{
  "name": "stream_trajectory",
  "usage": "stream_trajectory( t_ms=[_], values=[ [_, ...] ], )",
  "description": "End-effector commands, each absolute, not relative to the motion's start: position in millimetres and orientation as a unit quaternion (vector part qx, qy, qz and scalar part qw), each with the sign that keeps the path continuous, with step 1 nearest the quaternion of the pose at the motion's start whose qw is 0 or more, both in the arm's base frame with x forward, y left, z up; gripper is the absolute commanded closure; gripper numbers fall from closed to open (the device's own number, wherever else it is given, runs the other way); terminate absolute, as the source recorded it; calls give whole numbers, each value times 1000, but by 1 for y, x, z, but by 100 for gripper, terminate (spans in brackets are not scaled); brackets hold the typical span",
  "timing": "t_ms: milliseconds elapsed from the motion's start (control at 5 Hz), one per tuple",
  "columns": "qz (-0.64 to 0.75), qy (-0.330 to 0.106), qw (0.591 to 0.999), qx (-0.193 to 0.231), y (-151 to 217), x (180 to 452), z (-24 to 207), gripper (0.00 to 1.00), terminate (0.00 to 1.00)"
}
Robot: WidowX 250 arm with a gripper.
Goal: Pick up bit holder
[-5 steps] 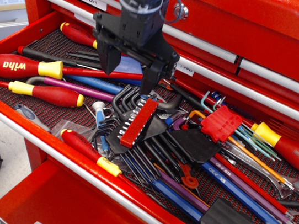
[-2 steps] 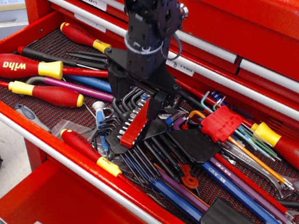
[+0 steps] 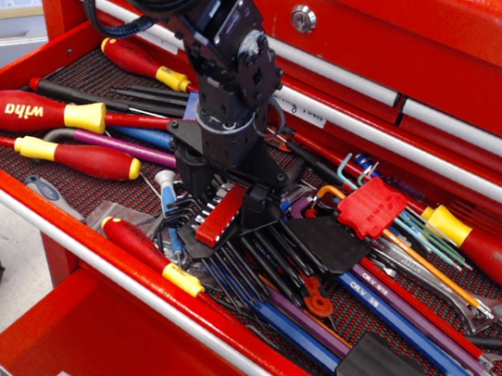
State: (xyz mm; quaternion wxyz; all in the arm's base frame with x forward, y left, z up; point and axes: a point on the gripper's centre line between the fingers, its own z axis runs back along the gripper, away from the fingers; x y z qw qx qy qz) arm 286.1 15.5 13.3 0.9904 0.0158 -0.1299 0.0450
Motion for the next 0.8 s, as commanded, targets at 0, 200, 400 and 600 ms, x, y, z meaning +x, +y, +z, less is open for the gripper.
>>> stream_trajectory(
  t_ms=[0,200,400,600],
  values=[
    [50,-149,987,24,13,290,16,100,0],
    [34,-127,990,49,14,291,45,100,0],
    [35,-91,993,72,14,299,94,100,0],
    [63,-93,986,121,4,305,144,100,0]
  ],
)
